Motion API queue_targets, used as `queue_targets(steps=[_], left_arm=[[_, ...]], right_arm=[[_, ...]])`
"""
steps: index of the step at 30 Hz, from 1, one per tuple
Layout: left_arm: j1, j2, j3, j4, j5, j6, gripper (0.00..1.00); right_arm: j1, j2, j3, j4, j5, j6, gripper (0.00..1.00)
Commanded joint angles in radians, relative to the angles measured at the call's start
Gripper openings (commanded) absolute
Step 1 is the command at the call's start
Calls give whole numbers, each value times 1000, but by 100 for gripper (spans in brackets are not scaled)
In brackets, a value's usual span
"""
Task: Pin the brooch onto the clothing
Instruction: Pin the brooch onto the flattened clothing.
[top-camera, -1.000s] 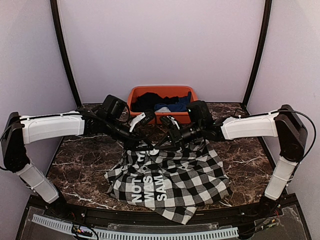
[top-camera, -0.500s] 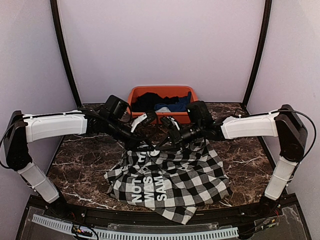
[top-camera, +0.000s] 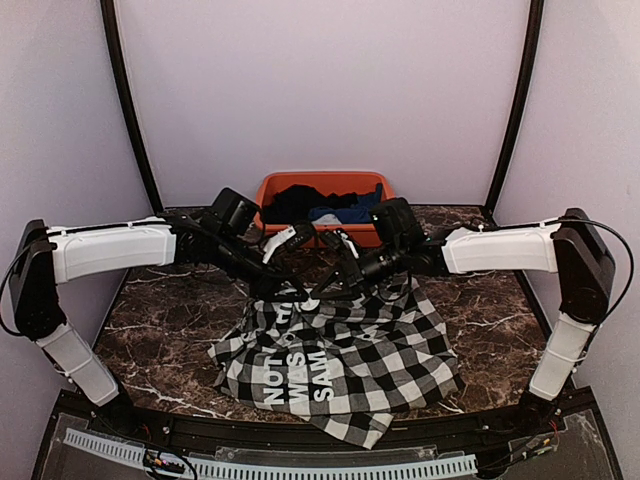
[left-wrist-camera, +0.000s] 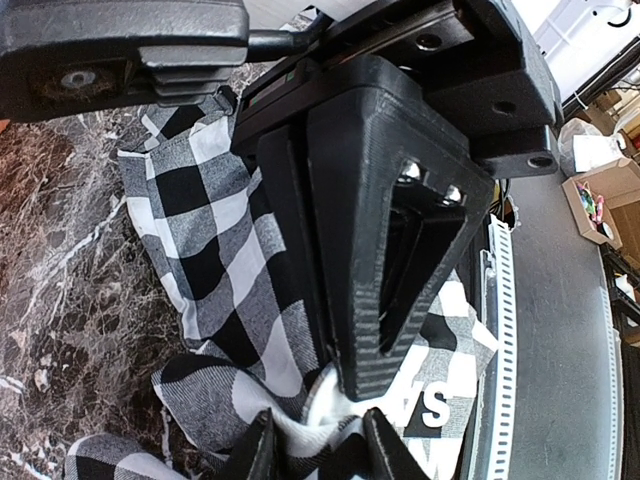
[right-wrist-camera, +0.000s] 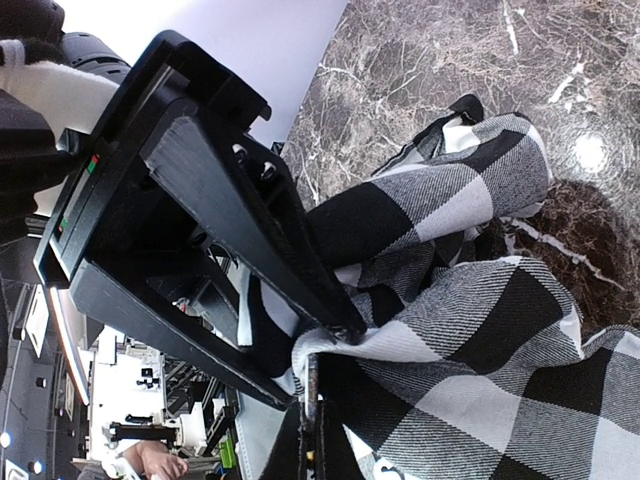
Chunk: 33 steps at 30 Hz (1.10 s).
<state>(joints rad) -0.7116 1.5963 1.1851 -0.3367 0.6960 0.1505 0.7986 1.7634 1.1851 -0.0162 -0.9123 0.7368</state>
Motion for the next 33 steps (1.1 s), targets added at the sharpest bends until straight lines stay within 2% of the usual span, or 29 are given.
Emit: queue_targets(steps=[1,33], left_arm=[[1,27,30,-55,-25,19,29],[-3,68,88,-153,-131,55,28]], right_arm=[[16,-14,47,20,-15,-38,0],[26,-1,114,-97,38,-98,0]])
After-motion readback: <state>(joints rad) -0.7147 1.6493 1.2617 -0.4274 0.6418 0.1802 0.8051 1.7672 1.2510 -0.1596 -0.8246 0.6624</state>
